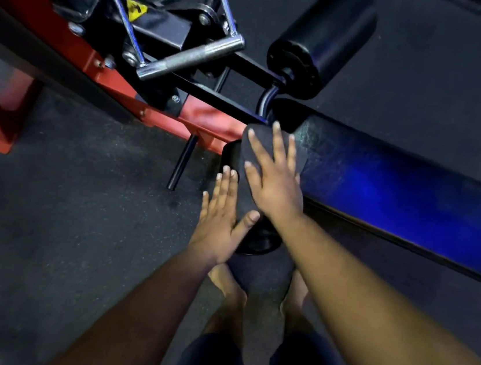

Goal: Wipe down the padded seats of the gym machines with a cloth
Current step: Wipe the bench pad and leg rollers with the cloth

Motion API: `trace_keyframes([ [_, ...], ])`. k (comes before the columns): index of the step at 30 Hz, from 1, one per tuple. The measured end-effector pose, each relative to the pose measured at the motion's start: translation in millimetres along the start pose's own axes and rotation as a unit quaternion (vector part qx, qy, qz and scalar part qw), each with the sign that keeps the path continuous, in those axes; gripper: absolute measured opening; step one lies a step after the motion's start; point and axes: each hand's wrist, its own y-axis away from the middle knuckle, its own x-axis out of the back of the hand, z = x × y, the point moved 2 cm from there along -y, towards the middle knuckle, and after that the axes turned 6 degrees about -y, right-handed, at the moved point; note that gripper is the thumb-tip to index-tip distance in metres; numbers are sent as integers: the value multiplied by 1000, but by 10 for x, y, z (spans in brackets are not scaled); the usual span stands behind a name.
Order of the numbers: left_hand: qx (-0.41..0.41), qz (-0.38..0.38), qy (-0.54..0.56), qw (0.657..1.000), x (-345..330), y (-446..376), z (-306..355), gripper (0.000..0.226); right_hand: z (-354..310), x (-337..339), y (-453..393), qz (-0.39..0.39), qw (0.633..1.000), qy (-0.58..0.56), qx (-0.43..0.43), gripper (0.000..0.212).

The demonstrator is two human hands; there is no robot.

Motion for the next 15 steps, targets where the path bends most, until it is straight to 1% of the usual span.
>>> trace_keyframes([
  [2, 11, -2, 24, 1000, -15, 0, -31, 109, -24, 4, -40, 19, 1000, -14, -19, 63],
  [5, 37, -36, 41, 998, 61, 16, 55, 111, 25, -74, 546, 22, 999, 10, -37, 64],
  [8, 65, -72, 40, 994, 209, 3, 159, 104, 116, -83, 1158, -27, 999, 35, 22, 62],
  [10, 85, -85, 26, 992, 306, 9, 231, 106, 189, 64, 1195, -70, 995, 38, 60, 57],
  [11, 92, -92, 15, 991, 352, 15, 278, 109, 217, 155, 1148, -77, 994, 27, 68, 56],
  [13, 89, -96, -4, 991, 424, 5, 366, 111, 265, 367, 1007, -46, 997, -32, 45, 53],
  [15, 66, -84, -20, 994, 528, -76, 494, 111, 329, 647, 787, 34, 994, -101, -16, 51],
])
